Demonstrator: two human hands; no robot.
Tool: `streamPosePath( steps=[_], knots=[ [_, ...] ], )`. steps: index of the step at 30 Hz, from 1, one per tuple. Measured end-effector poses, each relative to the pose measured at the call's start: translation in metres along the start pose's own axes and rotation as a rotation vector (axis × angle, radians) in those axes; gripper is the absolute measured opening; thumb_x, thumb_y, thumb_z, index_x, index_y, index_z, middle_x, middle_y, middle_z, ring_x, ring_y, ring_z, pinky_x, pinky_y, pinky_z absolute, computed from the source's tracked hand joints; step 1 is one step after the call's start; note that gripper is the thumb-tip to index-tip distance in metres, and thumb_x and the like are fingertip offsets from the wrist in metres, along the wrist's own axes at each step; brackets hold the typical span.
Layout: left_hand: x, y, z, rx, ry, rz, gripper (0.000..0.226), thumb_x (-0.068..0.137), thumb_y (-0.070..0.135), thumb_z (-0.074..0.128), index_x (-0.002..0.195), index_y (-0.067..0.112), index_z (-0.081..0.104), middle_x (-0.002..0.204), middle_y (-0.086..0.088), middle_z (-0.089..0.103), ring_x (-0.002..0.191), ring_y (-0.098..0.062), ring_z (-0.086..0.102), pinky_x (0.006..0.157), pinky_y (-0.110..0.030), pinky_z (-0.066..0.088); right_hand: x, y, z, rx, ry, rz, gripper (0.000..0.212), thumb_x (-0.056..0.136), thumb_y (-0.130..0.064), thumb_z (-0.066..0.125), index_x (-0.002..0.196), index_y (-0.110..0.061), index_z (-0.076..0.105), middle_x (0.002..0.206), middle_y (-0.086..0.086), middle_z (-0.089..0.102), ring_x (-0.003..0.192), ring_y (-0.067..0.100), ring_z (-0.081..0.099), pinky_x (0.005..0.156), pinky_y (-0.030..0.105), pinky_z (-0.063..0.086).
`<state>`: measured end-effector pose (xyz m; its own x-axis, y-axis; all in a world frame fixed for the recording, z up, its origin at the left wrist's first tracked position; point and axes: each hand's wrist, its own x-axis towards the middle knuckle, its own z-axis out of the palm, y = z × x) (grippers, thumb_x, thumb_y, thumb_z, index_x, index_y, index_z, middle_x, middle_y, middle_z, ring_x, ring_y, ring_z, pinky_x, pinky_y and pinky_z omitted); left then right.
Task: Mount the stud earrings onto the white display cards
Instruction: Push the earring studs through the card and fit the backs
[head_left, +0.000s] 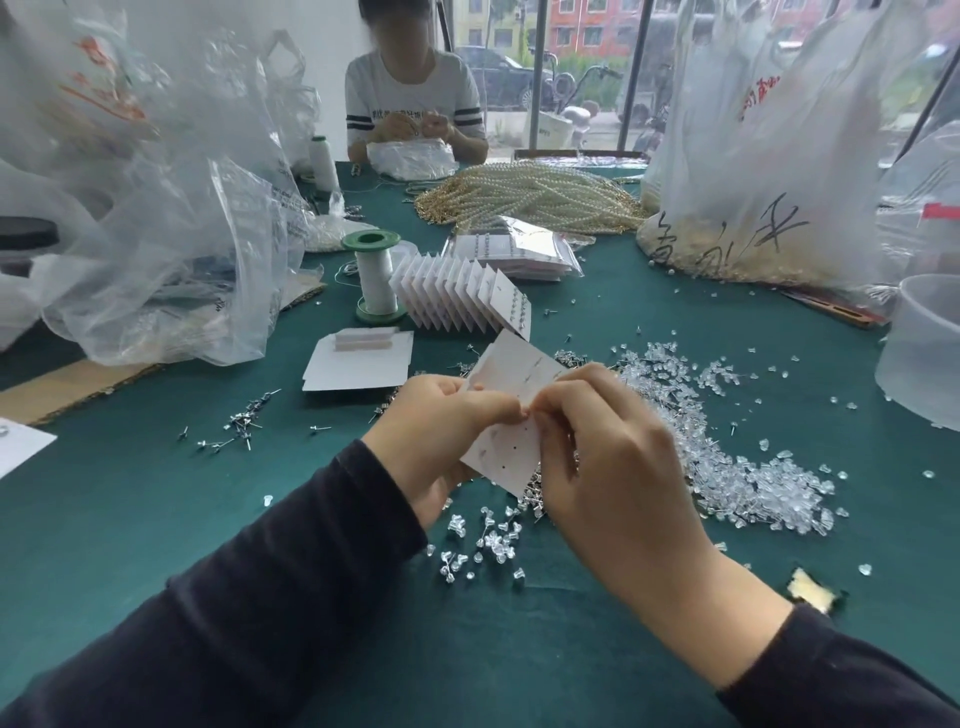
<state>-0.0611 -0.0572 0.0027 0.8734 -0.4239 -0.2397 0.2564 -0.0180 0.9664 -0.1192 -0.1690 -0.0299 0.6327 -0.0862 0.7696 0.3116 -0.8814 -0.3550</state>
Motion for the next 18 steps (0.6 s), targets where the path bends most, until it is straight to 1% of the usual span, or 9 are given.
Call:
streamPosePath(
  steps=[3, 7, 8, 9, 10, 12, 14, 16, 18],
  knots=[
    [0.0, 0.002, -0.003, -0.018, -0.076, -0.015, 0.013, 0.078, 0.0, 0.06, 0.092, 0.0, 0.061, 0.076, -0.012, 0.059, 0.062, -0.018, 0.057, 0.055, -0.023, 0.05, 0.0, 0.0, -0.001, 0.032, 0.012, 0.014, 0.008, 0.079, 0.009, 0.06, 0.078, 0.002, 0.063, 0.077, 0.011, 0.06, 0.067, 0.022, 0.056, 0.066, 0.018, 0.039],
    [0.0, 0.015, -0.018, -0.255, -0.424, -0.011, 0.027, 0.066, 0.023, 0.074, 0.089, 0.008, 0.073, 0.089, -0.009, 0.07, 0.079, -0.019, 0.066, 0.078, -0.036, 0.055, 0.004, 0.007, -0.007, 0.127, 0.119, 0.064, 0.008, 0.08, 0.006, 0.059, 0.081, -0.001, 0.061, 0.08, 0.006, 0.057, 0.07, 0.012, 0.052, 0.067, 0.016, 0.043],
    [0.002, 0.018, -0.024, -0.231, -0.458, 0.024, 0.036, 0.067, 0.032, 0.076, 0.093, 0.007, 0.072, 0.09, -0.009, 0.071, 0.082, -0.022, 0.066, 0.079, -0.038, 0.054, 0.006, 0.01, -0.009, 0.159, 0.142, 0.105, 0.009, 0.081, 0.005, 0.059, 0.082, -0.004, 0.061, 0.08, 0.004, 0.057, 0.072, 0.009, 0.051, 0.067, 0.016, 0.044],
    [0.007, 0.02, -0.031, -0.116, -0.41, 0.079, 0.044, 0.07, 0.042, 0.072, 0.096, 0.007, 0.07, 0.09, -0.009, 0.071, 0.082, -0.022, 0.066, 0.076, -0.036, 0.056, 0.008, 0.013, -0.011, 0.195, 0.157, 0.151, 0.01, 0.081, 0.003, 0.058, 0.082, -0.007, 0.06, 0.08, 0.001, 0.056, 0.072, 0.006, 0.05, 0.067, 0.014, 0.044],
    [0.013, 0.021, -0.039, 0.09, -0.274, 0.151, 0.042, 0.071, 0.045, 0.068, 0.095, 0.01, 0.069, 0.089, -0.007, 0.072, 0.079, -0.019, 0.065, 0.071, -0.031, 0.057, 0.009, 0.016, -0.013, 0.231, 0.164, 0.198, 0.012, 0.082, 0.002, 0.058, 0.083, -0.01, 0.059, 0.08, -0.003, 0.056, 0.073, 0.003, 0.051, 0.067, 0.011, 0.044],
    [0.026, 0.02, -0.057, 0.576, 0.174, 0.316, 0.017, 0.077, 0.035, 0.068, 0.087, 0.021, 0.067, 0.085, -0.003, 0.072, 0.07, -0.01, 0.063, 0.068, -0.025, 0.053, 0.011, 0.02, -0.018, 0.303, 0.158, 0.292, 0.019, 0.084, 0.001, 0.06, 0.081, -0.018, 0.058, 0.083, -0.009, 0.056, 0.076, -0.001, 0.054, 0.067, 0.007, 0.043],
    [0.036, 0.018, -0.072, 0.871, 0.426, 0.344, 0.007, 0.079, 0.021, 0.068, 0.086, 0.022, 0.07, 0.085, -0.004, 0.071, 0.069, -0.009, 0.061, 0.073, -0.022, 0.047, 0.013, 0.024, -0.022, 0.392, 0.148, 0.405, 0.023, 0.085, -0.003, 0.061, 0.077, -0.024, 0.058, 0.082, -0.008, 0.059, 0.073, -0.002, 0.056, 0.063, 0.007, 0.042],
    [0.042, 0.014, -0.079, 0.971, 0.398, 0.289, 0.012, 0.077, 0.019, 0.07, 0.088, 0.019, 0.072, 0.085, -0.004, 0.072, 0.07, -0.01, 0.06, 0.075, -0.019, 0.044, 0.016, 0.027, -0.025, 0.524, 0.143, 0.542, 0.023, 0.086, -0.007, 0.062, 0.074, -0.026, 0.06, 0.075, -0.004, 0.064, 0.064, 0.002, 0.058, 0.058, 0.012, 0.044],
    [0.041, 0.012, -0.076, 1.056, 0.292, 0.28, 0.016, 0.074, 0.022, 0.074, 0.089, 0.019, 0.072, 0.078, 0.001, 0.07, 0.064, -0.003, 0.057, 0.066, -0.012, 0.042, 0.017, 0.027, -0.026, 0.675, 0.141, 0.692, 0.021, 0.086, -0.006, 0.061, 0.073, -0.022, 0.062, 0.068, 0.0, 0.066, 0.064, 0.014, 0.061, 0.059, 0.023, 0.049]
  ],
)
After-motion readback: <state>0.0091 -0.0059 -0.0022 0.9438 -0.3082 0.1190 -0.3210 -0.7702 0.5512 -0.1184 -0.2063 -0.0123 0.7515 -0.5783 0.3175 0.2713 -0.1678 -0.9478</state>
